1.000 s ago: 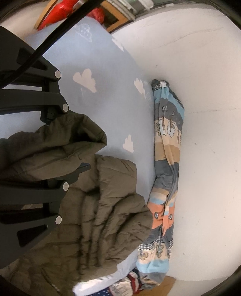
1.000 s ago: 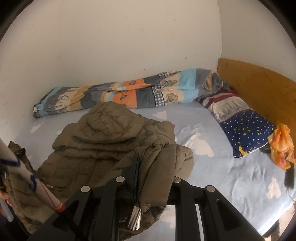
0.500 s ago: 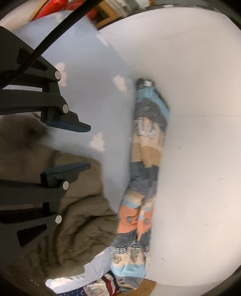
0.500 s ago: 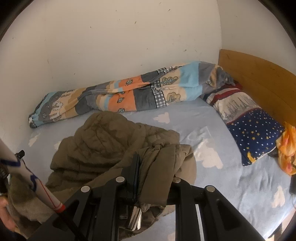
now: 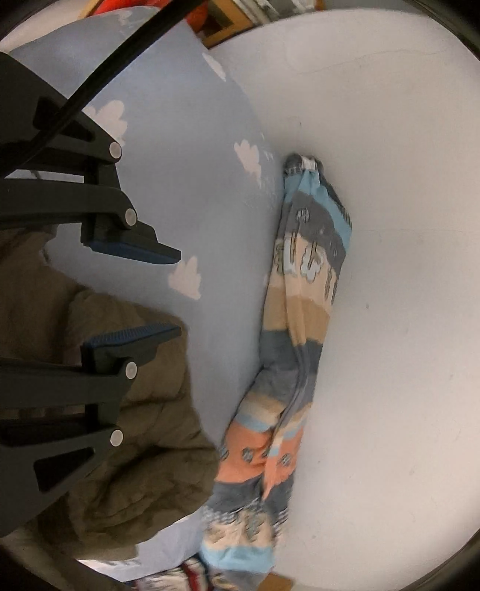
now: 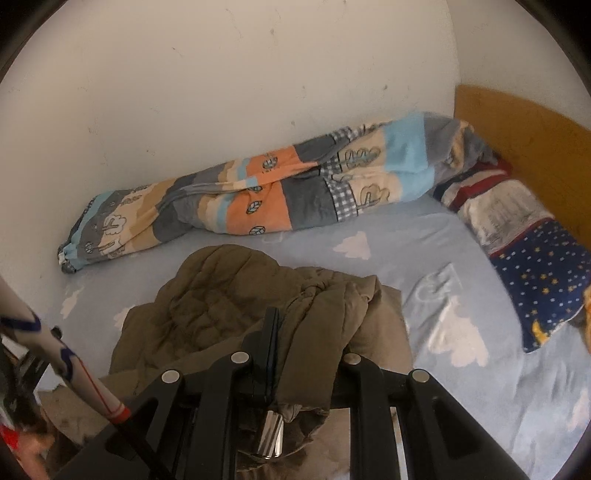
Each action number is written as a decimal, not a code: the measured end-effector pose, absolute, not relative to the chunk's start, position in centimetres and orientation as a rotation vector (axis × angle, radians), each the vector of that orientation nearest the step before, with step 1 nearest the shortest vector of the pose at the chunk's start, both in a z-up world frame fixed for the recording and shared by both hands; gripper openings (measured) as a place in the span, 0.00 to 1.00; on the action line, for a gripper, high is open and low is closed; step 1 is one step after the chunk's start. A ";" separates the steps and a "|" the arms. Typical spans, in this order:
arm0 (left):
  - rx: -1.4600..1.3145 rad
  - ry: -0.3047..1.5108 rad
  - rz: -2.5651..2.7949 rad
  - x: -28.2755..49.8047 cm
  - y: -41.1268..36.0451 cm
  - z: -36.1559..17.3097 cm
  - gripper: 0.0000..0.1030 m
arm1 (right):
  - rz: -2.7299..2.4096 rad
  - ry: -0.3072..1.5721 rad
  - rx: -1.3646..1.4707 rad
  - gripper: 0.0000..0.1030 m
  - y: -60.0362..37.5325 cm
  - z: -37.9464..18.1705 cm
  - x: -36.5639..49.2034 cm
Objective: Fold large clothes
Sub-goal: 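Grasp the jacket hem with both grippers and lift it, then fold the jacket hem up over the body toward the hood with both grippers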
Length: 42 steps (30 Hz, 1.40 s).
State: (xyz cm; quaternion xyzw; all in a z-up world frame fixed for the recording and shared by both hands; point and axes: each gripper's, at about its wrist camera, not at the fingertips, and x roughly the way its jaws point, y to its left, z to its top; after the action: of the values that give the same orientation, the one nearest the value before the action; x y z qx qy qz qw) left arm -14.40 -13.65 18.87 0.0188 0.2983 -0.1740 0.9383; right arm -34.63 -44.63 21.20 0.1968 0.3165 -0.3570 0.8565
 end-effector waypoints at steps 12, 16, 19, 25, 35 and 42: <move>-0.011 0.670 -0.446 -12.1 -12.5 19.6 0.31 | -0.838 0.706 0.556 0.18 -56.2 16.1 -29.9; 0.111 0.742 -0.569 -12.8 -17.1 16.1 0.32 | -0.909 0.700 0.594 0.18 -60.0 15.0 -29.3; 0.204 0.821 -0.552 -11.9 -19.9 12.3 0.32 | -0.934 0.724 0.593 0.18 -61.2 14.0 -28.5; 0.173 0.952 -0.519 -9.2 -20.8 8.8 0.35 | -0.929 0.743 0.627 0.19 -61.9 12.6 -29.1; 0.178 0.878 -0.524 -10.2 -20.5 11.0 0.35 | -0.806 0.699 0.718 0.35 -61.1 14.8 -33.0; 0.166 0.834 -0.577 -11.5 -20.7 13.0 0.36 | -0.777 0.642 0.612 0.43 -56.0 18.6 -35.9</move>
State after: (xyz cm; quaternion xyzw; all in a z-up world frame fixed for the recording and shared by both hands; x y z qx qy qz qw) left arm -11.46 -20.73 12.95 0.0793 0.3989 -0.2758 0.8709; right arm -35.90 -56.03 18.55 0.2886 0.3026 -0.3662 0.8313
